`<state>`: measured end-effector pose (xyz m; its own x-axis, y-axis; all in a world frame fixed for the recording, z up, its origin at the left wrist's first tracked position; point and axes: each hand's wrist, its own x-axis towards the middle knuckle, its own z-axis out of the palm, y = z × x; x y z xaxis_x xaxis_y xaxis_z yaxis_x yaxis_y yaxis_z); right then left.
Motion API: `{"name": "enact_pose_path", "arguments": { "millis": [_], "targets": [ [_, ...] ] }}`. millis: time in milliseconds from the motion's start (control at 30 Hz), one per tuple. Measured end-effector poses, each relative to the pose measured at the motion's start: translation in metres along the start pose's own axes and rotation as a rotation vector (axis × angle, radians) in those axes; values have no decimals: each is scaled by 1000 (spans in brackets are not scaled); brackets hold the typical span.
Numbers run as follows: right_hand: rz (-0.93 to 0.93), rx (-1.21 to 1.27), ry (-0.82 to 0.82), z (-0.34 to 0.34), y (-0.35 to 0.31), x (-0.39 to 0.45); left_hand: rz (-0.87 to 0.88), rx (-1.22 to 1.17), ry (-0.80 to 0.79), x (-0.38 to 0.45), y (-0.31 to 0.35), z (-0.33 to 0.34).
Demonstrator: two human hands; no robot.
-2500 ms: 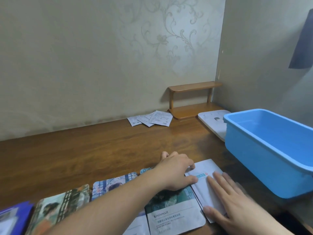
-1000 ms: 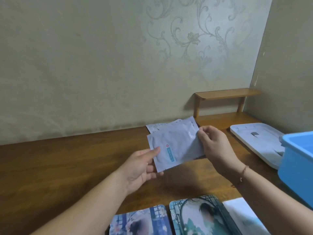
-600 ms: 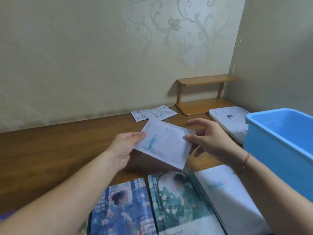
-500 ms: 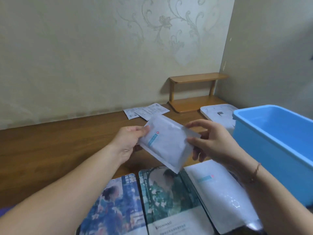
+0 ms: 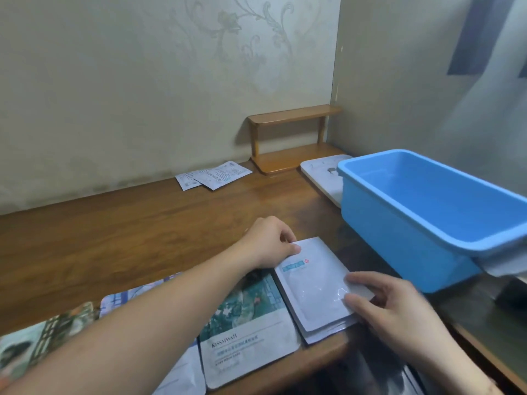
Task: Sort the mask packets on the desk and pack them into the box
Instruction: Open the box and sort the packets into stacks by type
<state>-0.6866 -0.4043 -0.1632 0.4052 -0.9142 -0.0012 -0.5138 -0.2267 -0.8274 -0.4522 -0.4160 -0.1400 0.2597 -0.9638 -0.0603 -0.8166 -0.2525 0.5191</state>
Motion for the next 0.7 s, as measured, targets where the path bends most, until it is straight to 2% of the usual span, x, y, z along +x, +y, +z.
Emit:
{"name": "enact_pose_path", "arguments": {
  "millis": [67,100,167,200,267,333,500,700],
  "targets": [
    [-55,-130,44,-1,5,-4,5,47,15,-1,-2,2],
    [-90,-266,118,-2,7,-7,9,67,19,-1,-2,2],
    [-261,-557,335,-3,10,-12,15,92,13,-3,-2,0],
    [-396,-592,392,-1,8,-13,18,98,8,-3,-2,-1],
    [-648,-536,324,5,10,-9,13,108,3,-5,-3,-2],
    [-765,-510,164,11,16,0,16,119,11,-8,-4,-1],
    [-752,-441,31,12,26,2,13,108,10,-11,-2,0],
    [-789,-441,-2,10,28,4,7,80,0,-14,-1,1]
  ]
}}
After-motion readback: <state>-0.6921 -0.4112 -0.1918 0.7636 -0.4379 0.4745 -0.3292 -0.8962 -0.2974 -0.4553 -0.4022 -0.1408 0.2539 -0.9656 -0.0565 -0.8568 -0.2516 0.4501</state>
